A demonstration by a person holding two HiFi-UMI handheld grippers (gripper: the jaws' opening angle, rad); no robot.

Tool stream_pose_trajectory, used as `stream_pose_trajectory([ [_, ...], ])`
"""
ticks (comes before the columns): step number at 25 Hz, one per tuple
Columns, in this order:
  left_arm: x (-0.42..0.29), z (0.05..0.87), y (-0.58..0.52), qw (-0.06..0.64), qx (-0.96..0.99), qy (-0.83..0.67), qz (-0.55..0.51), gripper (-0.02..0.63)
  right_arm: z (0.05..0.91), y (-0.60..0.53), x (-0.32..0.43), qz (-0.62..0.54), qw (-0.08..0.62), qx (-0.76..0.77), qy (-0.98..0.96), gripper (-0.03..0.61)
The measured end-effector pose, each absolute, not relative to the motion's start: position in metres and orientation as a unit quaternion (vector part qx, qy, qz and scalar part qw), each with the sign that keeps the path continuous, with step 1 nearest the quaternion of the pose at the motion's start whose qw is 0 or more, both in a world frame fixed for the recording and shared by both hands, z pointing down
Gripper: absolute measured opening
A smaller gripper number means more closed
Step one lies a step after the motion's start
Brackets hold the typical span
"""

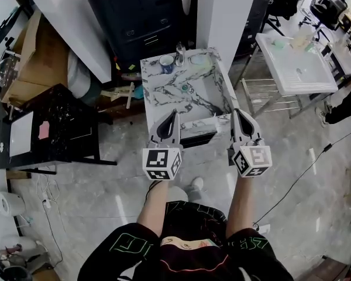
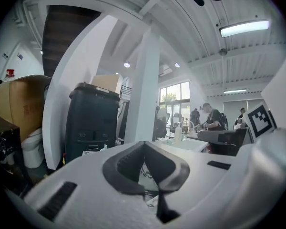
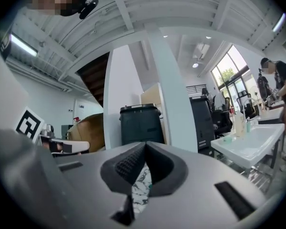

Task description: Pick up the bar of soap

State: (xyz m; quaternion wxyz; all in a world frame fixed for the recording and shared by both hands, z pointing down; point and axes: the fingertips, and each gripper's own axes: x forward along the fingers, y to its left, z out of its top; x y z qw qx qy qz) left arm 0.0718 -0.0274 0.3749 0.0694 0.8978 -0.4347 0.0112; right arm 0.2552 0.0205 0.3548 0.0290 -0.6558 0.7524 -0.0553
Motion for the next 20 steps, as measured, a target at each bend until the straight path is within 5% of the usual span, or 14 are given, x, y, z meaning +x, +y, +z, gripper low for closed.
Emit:
stream_pose_trajectory([
  [20, 0.108, 0.426, -0.12, 0.115, 0.888, -0.443, 0.038, 0.008, 0.379, -0.104, 0.258, -0.033, -0.054, -0.591, 0.804, 0.006],
])
